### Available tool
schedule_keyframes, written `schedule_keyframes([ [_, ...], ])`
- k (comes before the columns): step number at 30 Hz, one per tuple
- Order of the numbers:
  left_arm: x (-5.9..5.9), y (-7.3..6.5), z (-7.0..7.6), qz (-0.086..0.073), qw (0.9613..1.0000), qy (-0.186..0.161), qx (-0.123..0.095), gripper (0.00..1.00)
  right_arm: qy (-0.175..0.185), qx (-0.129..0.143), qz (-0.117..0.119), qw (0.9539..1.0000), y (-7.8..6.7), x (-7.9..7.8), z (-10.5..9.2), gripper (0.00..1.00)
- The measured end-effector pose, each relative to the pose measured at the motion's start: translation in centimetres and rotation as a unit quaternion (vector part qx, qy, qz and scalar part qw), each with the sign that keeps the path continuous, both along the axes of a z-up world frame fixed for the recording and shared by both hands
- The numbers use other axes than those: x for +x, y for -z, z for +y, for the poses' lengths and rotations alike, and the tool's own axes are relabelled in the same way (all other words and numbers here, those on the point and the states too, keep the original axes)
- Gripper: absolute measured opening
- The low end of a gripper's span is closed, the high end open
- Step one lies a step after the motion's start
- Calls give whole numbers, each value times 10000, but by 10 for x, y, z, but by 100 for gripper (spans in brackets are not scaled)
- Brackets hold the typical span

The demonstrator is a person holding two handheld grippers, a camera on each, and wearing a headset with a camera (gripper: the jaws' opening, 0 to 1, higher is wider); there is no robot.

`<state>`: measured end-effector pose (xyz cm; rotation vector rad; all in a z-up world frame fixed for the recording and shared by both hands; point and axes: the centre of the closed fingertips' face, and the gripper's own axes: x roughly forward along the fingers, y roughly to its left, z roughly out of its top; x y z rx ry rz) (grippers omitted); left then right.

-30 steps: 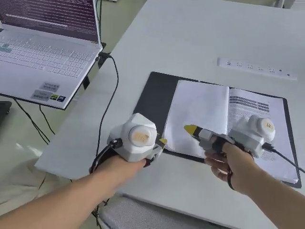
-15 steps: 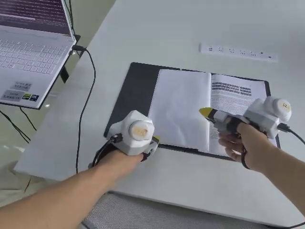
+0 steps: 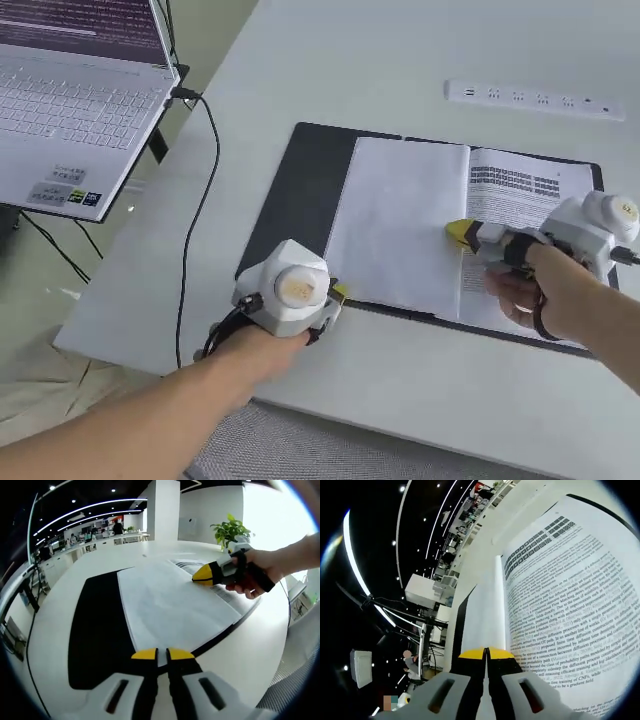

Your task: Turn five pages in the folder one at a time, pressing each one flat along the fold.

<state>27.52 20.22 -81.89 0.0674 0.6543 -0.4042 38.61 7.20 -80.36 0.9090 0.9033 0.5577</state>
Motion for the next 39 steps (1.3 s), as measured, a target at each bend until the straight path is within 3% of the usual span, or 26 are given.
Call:
schedule_keyframes([
  [5, 0, 0, 1, -72, 9999, -70, -80, 4, 8, 129, 118, 9998, 0, 19, 2, 0],
  [8, 1, 1, 1, -92, 9999, -91, -75, 3, 299, 541, 317, 9976, -4, 31, 1, 0],
  [10, 0, 0, 1, -112, 9999, -94, -76, 3, 458, 519, 215, 9974, -4, 41, -2, 0],
  [12, -1, 0, 1, -129, 9998, -88, -80, 3, 555, 497, 253, 9969, -3, 48, -5, 0],
  [14, -1, -1, 1, -130, 9998, -101, -97, 3, 702, 703, 416, 9942, -1, 56, -7, 0],
  [17, -1, -1, 1, -131, 9998, -95, -96, 3, 868, 795, 436, 9921, 1, 70, -11, 0],
  [24, -1, -1, 1, -114, 9999, -72, -75, 3, 1264, 925, 552, 9861, 4, 101, -14, 0],
  [28, -1, -1, 1, -113, 9999, -66, -67, 3, 1110, 715, 537, 9898, 4, 114, -9, 0],
  [30, -1, -1, 1, -105, 9999, -71, -67, 3, 1179, 727, 516, 9890, 3, 120, -9, 0],
  [32, -1, -1, 0, -100, 9999, -60, -48, 3, 1391, 897, 681, 9839, 5, 127, -11, 0],
  [39, -2, -2, 0, -100, 9999, -61, -39, 3, 1671, 1151, 679, 9768, 5, 142, -12, 0],
])
